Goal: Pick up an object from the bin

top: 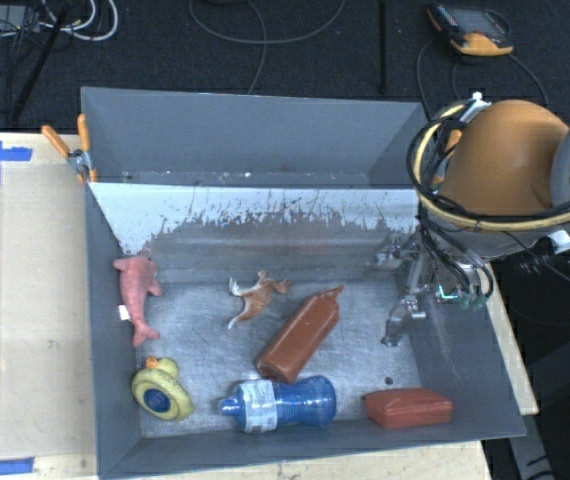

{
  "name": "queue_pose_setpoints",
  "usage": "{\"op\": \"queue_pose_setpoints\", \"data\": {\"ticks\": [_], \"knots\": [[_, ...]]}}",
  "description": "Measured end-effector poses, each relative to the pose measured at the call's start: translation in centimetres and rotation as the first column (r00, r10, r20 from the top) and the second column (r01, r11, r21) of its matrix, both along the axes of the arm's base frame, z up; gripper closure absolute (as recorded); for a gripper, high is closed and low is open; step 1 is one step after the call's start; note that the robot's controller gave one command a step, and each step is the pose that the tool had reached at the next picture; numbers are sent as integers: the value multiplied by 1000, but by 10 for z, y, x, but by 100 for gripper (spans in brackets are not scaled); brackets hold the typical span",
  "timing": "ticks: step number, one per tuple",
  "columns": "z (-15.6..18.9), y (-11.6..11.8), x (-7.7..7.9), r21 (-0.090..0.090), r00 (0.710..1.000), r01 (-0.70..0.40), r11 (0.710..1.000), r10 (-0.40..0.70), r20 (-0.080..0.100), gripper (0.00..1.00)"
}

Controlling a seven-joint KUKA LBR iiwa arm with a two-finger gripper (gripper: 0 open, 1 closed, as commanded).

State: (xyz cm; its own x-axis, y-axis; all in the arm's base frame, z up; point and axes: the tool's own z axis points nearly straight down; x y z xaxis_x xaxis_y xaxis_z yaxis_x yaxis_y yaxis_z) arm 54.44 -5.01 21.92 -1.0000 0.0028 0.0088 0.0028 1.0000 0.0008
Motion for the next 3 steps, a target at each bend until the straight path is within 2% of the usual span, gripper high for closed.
{"op": "queue_pose_setpoints", "data": {"ticks": [1, 2, 3], "knots": [[4, 0, 2, -1, 1000, -2, 1000, 2, 8, 0], [-41, 32, 0, -1, 985, -174, 985, 174, 9, 0], [-67, 79, 19, -1, 970, -241, 970, 241, 10, 0]]}}
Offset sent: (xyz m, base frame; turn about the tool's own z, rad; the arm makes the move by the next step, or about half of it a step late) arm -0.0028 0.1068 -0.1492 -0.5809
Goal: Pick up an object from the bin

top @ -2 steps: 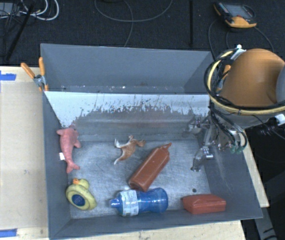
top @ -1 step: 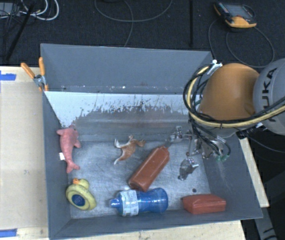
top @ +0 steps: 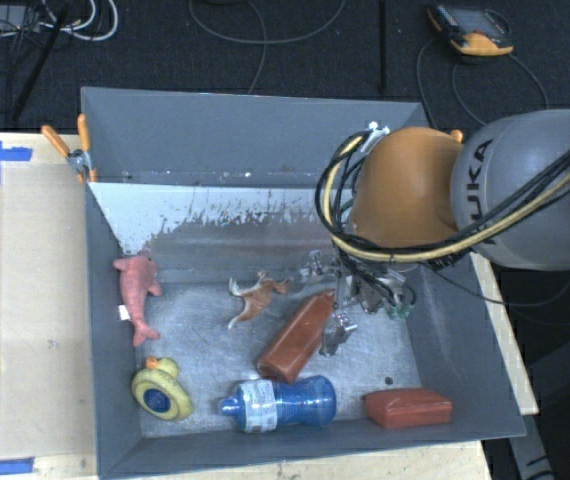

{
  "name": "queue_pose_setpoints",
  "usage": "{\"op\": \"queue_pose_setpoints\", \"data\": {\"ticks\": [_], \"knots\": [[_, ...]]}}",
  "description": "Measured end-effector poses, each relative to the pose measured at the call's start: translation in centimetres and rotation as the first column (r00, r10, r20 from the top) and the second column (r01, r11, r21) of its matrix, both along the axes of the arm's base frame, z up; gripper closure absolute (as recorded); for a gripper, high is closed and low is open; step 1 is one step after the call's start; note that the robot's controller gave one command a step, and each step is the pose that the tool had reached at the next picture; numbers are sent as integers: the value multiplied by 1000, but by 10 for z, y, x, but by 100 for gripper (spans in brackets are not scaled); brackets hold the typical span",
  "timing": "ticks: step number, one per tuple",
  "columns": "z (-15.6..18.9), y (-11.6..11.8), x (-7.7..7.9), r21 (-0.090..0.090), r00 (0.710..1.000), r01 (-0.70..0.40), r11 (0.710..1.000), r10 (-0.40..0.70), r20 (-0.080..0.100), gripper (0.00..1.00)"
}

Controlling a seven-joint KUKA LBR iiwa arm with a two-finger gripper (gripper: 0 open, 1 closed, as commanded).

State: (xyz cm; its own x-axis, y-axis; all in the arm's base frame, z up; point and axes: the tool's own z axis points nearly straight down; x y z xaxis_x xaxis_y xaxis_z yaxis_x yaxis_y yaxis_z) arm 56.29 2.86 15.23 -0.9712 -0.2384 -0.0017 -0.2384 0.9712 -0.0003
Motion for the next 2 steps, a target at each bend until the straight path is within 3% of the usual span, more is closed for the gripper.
{"op": "queue_pose_setpoints", "data": {"ticks": [1, 2], "knots": [[-12, 7, -17, 1, 982, -189, 982, 189, -4, 0], [-81, 11, 5, 0, 924, -382, 924, 382, 1, 0]]}}
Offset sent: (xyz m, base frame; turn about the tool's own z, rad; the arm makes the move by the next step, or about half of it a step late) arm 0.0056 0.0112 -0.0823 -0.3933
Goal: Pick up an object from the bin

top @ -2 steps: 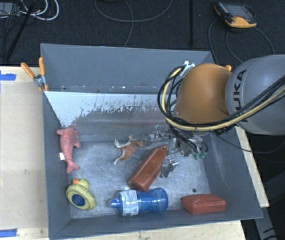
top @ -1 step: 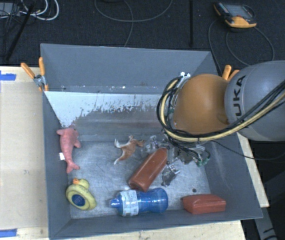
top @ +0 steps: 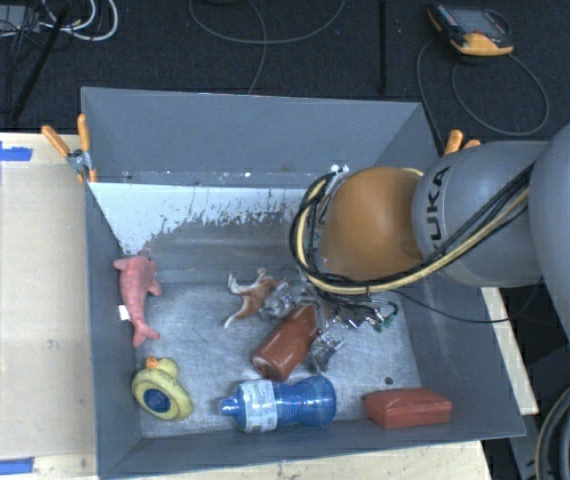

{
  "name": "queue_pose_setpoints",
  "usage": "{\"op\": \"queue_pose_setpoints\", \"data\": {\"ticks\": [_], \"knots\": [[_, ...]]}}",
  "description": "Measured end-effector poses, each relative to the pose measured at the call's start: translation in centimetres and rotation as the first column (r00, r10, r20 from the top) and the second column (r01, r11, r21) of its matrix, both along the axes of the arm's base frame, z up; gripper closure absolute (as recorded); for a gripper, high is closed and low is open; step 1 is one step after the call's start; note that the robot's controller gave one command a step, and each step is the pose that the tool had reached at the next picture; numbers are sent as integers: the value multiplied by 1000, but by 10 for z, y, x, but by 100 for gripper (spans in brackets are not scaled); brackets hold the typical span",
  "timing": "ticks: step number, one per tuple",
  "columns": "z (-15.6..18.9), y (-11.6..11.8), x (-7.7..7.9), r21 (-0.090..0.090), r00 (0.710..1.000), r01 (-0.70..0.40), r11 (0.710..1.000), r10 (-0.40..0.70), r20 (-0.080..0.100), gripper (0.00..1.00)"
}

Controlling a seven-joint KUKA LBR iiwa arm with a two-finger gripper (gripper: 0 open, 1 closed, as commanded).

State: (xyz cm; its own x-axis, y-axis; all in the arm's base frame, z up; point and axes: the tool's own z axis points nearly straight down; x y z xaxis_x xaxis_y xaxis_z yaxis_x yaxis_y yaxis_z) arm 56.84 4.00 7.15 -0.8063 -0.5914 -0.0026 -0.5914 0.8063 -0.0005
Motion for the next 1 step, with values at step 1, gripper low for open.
{"op": "queue_pose_setpoints", "data": {"ticks": [1], "knots": [[2, 1, 17, 1, 1000, 10, 1000, -10, -3, 100]]}}
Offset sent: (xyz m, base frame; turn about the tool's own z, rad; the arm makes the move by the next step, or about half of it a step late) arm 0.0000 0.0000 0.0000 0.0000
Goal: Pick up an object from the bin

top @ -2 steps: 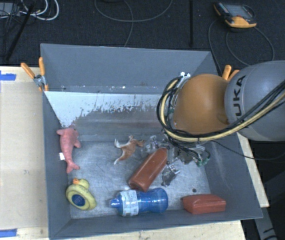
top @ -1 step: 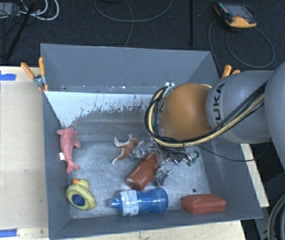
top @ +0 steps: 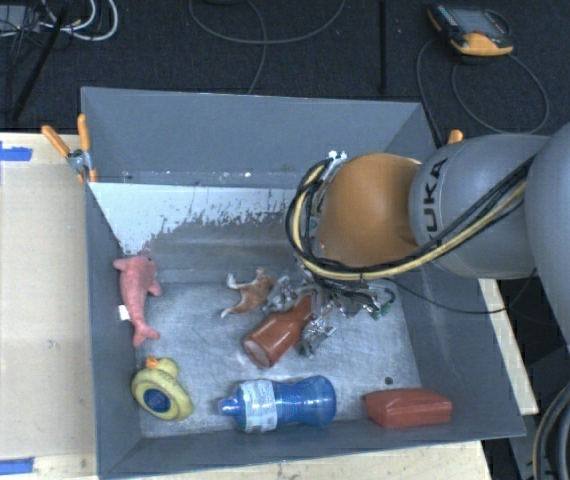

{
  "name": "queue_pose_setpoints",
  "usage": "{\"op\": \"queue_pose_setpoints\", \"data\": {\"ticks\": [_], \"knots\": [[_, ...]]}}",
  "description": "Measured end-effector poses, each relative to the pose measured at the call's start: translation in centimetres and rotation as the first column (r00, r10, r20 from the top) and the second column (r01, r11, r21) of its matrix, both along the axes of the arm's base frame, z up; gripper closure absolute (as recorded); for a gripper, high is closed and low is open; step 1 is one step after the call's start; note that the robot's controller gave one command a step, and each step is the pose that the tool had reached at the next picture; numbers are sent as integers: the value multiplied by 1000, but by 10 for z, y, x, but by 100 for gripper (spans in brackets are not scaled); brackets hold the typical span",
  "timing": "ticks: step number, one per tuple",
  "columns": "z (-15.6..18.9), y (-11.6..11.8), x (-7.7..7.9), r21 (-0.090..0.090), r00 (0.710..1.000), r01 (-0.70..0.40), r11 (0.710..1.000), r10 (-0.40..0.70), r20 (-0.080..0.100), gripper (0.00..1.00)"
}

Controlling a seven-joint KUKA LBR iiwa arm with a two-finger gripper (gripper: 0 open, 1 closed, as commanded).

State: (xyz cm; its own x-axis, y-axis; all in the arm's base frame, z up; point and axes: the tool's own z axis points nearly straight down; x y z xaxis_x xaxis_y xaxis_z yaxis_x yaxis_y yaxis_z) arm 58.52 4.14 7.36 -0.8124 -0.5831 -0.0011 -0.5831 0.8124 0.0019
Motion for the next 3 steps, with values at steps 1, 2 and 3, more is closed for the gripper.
{"op": "queue_pose_setpoints", "data": {"ticks": [1, 2, 3], "knots": [[0, 0, -1, 0, 1000, 2, 1000, -2, 2, 100], [1, 0, -1, 0, 1000, 2, 1000, -2, 1, 100], [4, 0, -2, 0, 1000, 2, 1000, -2, -2, 100]]}}
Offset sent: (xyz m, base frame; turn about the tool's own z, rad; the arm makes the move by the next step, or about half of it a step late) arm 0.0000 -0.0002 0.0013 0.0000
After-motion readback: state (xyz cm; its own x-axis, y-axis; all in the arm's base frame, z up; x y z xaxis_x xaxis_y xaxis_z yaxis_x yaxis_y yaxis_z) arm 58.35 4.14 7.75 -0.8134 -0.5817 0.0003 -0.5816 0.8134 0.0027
